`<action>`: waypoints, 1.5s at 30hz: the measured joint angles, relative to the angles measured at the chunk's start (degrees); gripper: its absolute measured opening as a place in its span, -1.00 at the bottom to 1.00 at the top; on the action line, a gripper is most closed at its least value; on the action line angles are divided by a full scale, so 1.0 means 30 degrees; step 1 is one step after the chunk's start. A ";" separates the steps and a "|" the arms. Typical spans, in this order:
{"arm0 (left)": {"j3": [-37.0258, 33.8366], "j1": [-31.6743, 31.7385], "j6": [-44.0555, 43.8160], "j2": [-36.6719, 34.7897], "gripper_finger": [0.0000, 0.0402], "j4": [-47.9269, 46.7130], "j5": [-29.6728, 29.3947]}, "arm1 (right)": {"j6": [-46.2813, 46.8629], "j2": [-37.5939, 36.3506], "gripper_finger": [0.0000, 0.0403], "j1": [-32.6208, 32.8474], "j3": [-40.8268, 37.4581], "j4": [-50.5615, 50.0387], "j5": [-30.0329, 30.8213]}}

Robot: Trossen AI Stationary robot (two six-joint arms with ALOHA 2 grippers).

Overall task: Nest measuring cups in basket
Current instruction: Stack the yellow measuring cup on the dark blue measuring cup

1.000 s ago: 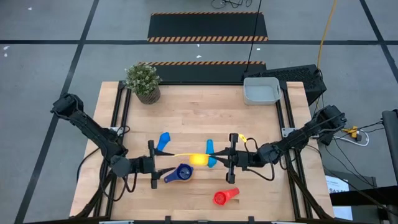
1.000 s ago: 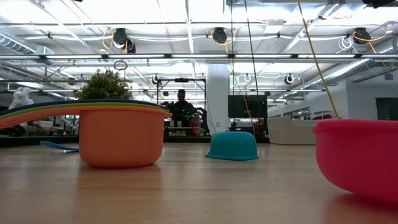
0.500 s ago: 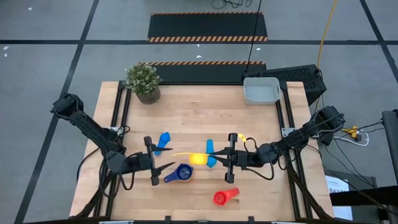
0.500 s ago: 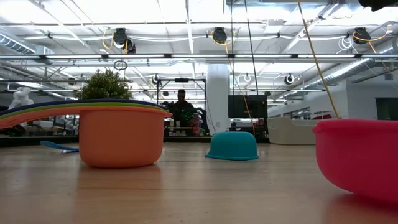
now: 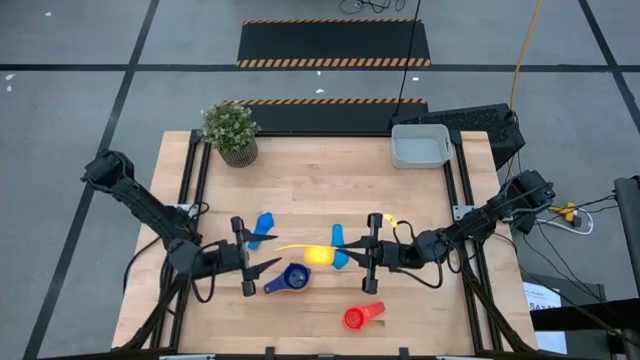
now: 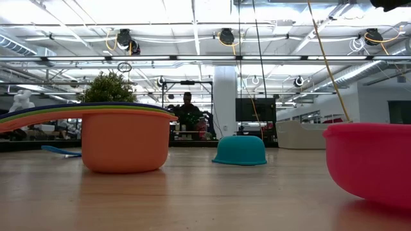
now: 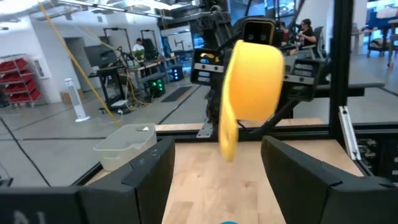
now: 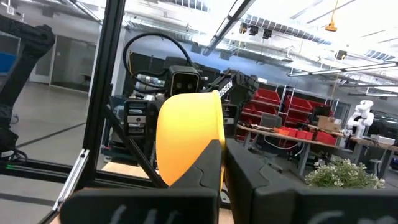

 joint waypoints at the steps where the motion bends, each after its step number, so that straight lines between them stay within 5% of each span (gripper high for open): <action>1: 0.0000 0.0083 -0.0150 0.0000 0.16 0.0009 -0.0002 | 0.0089 0.0000 -1.00 0.0000 0.0000 0.0006 -0.0001; 14: 0.0000 0.0305 0.0366 0.1014 -0.54 0.1997 0.0072 | 0.0284 0.0000 -1.00 -0.0051 0.0000 0.0006 0.0020; 33: 0.0000 0.0337 0.0634 0.1027 -0.63 0.2224 0.0022 | 0.0282 0.0000 -1.00 -0.0051 0.0000 -0.0009 0.0071; 40: -0.0007 0.0330 0.1215 0.1027 -0.93 0.2180 0.0051 | 0.0223 0.0000 -1.00 -0.0087 0.0000 -0.0023 0.0068; 45: -0.0007 0.0330 0.1207 0.1027 -0.91 0.2176 0.0169 | 0.0223 -0.0007 -1.00 -0.0087 0.0000 -0.0143 0.0064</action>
